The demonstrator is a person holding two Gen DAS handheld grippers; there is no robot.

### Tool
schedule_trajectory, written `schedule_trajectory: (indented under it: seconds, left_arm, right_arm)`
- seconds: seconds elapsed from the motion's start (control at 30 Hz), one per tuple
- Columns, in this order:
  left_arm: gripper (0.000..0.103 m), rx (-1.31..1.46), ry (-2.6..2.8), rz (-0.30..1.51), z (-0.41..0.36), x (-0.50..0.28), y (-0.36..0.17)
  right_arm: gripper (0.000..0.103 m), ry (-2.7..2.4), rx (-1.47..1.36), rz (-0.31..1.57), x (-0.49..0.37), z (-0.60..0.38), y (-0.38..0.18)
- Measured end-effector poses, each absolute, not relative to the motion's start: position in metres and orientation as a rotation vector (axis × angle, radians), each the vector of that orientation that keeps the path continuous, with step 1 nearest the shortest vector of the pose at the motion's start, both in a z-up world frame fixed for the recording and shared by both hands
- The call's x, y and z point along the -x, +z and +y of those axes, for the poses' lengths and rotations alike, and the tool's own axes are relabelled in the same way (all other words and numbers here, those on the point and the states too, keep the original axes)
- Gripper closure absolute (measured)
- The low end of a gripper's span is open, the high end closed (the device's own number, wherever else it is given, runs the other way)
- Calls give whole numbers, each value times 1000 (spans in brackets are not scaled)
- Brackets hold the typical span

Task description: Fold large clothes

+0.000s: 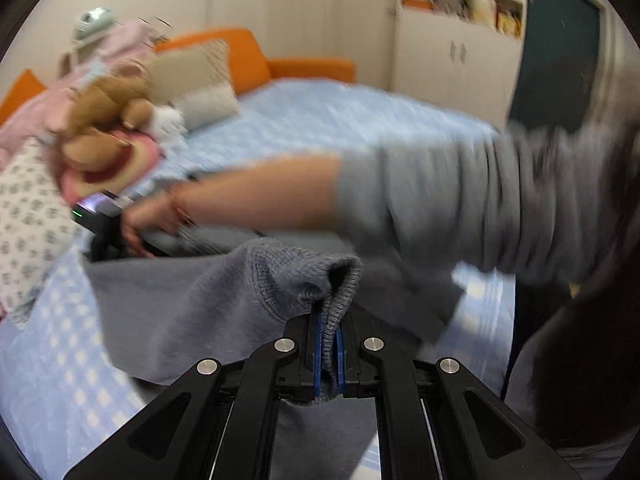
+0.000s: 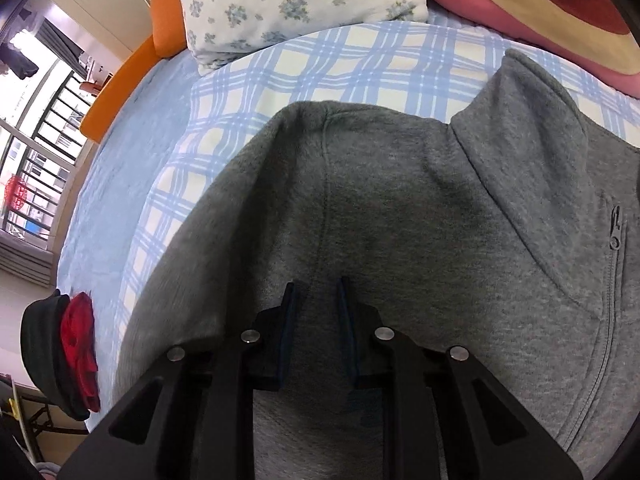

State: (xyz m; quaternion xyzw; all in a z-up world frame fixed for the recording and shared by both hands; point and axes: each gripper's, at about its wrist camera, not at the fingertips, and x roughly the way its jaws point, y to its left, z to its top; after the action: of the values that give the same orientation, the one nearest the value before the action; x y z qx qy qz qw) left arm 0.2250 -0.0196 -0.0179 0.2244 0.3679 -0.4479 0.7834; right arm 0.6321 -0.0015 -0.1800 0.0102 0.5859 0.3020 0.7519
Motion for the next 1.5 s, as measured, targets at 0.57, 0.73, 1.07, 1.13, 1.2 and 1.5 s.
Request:
schedule_trajectory:
  seconds: [0.57, 0.73, 1.07, 1.13, 1.2, 1.5]
  left_arm:
    - [71, -298, -892, 923, -40, -196, -141]
    - [21, -131, -818, 791, 0, -176, -102]
    - [9, 61, -345, 783, 112, -273, -63]
    - [9, 82, -253, 802, 128, -303, -72]
    - [9, 69, -166, 842, 144, -336, -86]
    - [15, -166, -108, 996, 131, -426, -155]
  right_arm:
    - [33, 452, -94, 1090, -621, -51, -153]
    - [22, 465, -122, 1014, -603, -77, -112]
    - [26, 561, -21, 1130, -566, -31, -128]
    - [34, 553, 2, 1157, -561, -23, -140]
    - [50, 550, 4, 1182, -555, -22, -150]
    - [71, 520, -23, 1145, -554, -32, -150]
